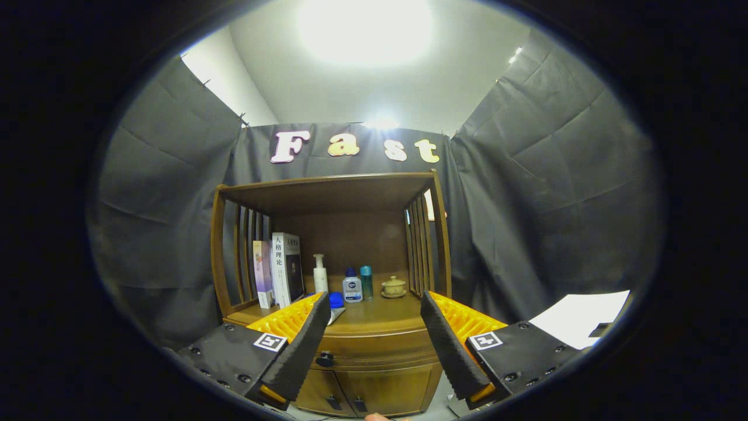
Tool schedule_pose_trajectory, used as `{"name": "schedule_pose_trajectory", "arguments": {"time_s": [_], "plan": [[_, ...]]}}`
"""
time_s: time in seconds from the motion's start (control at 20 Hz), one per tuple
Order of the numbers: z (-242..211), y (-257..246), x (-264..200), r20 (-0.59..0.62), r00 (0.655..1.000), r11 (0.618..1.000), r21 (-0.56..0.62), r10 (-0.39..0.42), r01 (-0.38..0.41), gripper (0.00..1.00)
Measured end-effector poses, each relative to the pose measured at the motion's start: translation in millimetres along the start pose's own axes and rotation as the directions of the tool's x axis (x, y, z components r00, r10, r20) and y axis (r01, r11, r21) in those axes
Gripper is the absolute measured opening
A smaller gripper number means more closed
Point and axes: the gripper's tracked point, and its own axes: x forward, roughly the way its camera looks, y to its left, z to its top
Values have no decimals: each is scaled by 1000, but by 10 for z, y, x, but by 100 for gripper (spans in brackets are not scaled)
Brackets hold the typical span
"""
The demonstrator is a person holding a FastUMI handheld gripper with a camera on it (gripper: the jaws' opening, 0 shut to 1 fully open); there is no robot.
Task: Pull open the drawer, take out the items inside it, and place them on the countertop above the cabinet.
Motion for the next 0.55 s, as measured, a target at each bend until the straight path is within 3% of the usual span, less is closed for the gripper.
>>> {"name": "schedule_pose_trajectory", "arguments": {"time_s": [0.55], "plan": [[-361,-10,29,-74,997,1000,12,6,-5,97]]}}
